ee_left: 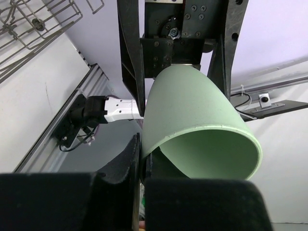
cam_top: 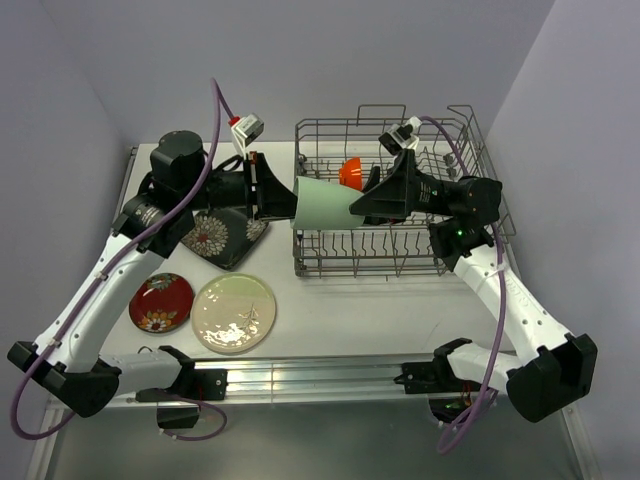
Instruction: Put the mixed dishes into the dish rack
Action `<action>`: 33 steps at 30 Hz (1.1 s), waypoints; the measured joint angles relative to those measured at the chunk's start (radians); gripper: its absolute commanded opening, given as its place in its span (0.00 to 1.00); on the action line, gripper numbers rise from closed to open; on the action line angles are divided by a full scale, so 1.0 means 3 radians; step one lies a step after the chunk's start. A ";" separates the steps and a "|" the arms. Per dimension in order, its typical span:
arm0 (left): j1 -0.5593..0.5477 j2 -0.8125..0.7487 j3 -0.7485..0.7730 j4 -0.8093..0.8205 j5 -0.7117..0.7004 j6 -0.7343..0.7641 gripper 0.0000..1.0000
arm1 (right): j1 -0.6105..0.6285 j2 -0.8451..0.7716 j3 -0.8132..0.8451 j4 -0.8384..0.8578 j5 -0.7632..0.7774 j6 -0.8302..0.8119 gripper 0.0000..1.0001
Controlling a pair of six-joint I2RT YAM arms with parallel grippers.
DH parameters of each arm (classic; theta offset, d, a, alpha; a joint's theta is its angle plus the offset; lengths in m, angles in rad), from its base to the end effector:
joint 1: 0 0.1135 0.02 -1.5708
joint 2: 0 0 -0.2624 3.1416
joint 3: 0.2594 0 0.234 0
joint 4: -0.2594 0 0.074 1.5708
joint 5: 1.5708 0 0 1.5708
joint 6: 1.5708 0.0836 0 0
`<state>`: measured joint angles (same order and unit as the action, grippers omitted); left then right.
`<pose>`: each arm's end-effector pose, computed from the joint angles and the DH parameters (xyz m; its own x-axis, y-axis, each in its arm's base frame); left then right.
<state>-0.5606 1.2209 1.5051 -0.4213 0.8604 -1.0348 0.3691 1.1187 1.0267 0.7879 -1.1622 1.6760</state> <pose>0.1845 -0.1907 0.4635 -0.9041 -0.0944 -0.4168 0.4024 0.1406 -0.9046 0.1760 0.1503 0.4573 -0.8586 0.0915 -0.5045 -0.5106 -0.2422 0.8250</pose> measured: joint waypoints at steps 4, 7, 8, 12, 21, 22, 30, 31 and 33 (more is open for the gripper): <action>0.0014 0.0000 -0.0033 0.0122 0.0028 -0.0088 0.00 | 0.0013 -0.0013 0.0006 -0.0075 0.0036 -0.0052 0.87; 0.0014 -0.0006 -0.0064 0.0209 0.0041 -0.0122 0.00 | 0.0018 -0.0013 0.0011 -0.0102 0.0067 -0.0072 0.86; 0.0014 -0.0014 -0.0085 0.0235 0.0050 -0.0140 0.00 | 0.0020 -0.0013 0.0015 -0.0116 0.0079 -0.0081 0.86; 0.0020 -0.0042 -0.0148 0.0263 0.0060 -0.0172 0.00 | 0.0022 -0.0013 0.0023 -0.0151 0.0148 -0.0120 0.84; 0.0078 -0.0051 -0.0154 0.0291 0.0131 -0.0201 0.14 | 0.0042 -0.0009 0.0071 -0.0215 0.0207 -0.0148 0.00; 0.0088 -0.0051 -0.0153 0.0282 0.0135 -0.0193 0.30 | 0.0050 -0.0003 0.0081 -0.0229 0.0207 -0.0155 0.00; 0.0479 0.0003 0.0106 -0.0613 -0.0251 0.0131 0.99 | 0.0079 0.0122 0.0729 -0.1400 0.0284 -0.1002 0.00; 0.0520 0.0004 0.0183 -0.0809 -0.0417 0.0191 0.99 | 0.0079 0.0179 0.0829 -0.1603 0.0291 -0.1158 0.00; 0.0668 -0.0017 0.0296 -0.1223 -0.0863 0.0248 0.99 | 0.0076 0.0328 0.1038 -0.2040 0.0375 -0.1500 0.00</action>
<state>-0.3603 1.2160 1.5940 -0.7883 0.6014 -0.9604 0.3920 1.2171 1.3380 0.1761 -1.0496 1.2259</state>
